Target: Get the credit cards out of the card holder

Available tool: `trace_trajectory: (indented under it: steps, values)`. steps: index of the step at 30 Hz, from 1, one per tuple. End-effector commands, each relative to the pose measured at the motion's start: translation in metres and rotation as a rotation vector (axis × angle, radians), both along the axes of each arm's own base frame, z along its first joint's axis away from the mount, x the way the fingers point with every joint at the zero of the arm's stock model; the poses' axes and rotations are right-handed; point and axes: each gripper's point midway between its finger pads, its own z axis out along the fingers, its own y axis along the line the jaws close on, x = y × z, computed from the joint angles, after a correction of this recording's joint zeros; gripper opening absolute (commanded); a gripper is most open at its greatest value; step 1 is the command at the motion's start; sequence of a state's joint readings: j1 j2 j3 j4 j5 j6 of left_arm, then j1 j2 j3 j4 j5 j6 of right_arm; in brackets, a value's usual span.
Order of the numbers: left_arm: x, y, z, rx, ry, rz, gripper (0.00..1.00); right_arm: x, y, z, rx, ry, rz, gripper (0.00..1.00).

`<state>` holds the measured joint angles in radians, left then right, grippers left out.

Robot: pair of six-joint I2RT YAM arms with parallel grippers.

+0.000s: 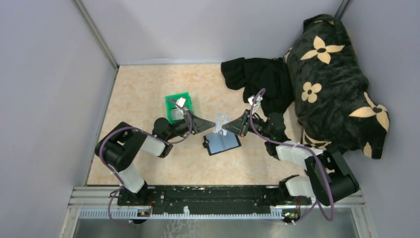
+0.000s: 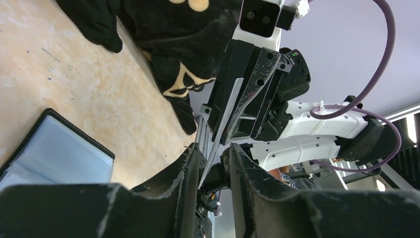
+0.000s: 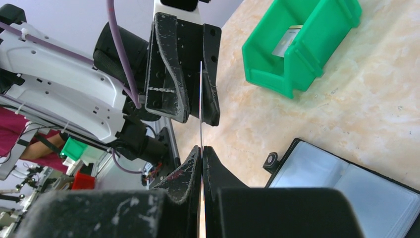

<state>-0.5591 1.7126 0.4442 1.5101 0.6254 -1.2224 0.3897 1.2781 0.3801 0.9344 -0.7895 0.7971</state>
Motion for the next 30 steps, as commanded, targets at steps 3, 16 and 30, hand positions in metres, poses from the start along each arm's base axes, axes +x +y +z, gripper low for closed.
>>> trace_trajectory:
  steps: [3,16,30]
  values:
    - [-0.022,0.008,0.057,-0.157,-0.251,-0.022,0.38,0.008,0.003,0.024,0.044,-0.082,0.002,0.00]
    - [-0.026,-0.002,0.040,-0.129,-0.213,-0.059,0.36,0.017,0.005,0.033,0.054,-0.096,-0.009,0.00]
    - [-0.032,-0.007,0.039,-0.124,-0.210,-0.132,0.00,0.025,0.004,0.026,-0.003,-0.110,-0.031,0.32]
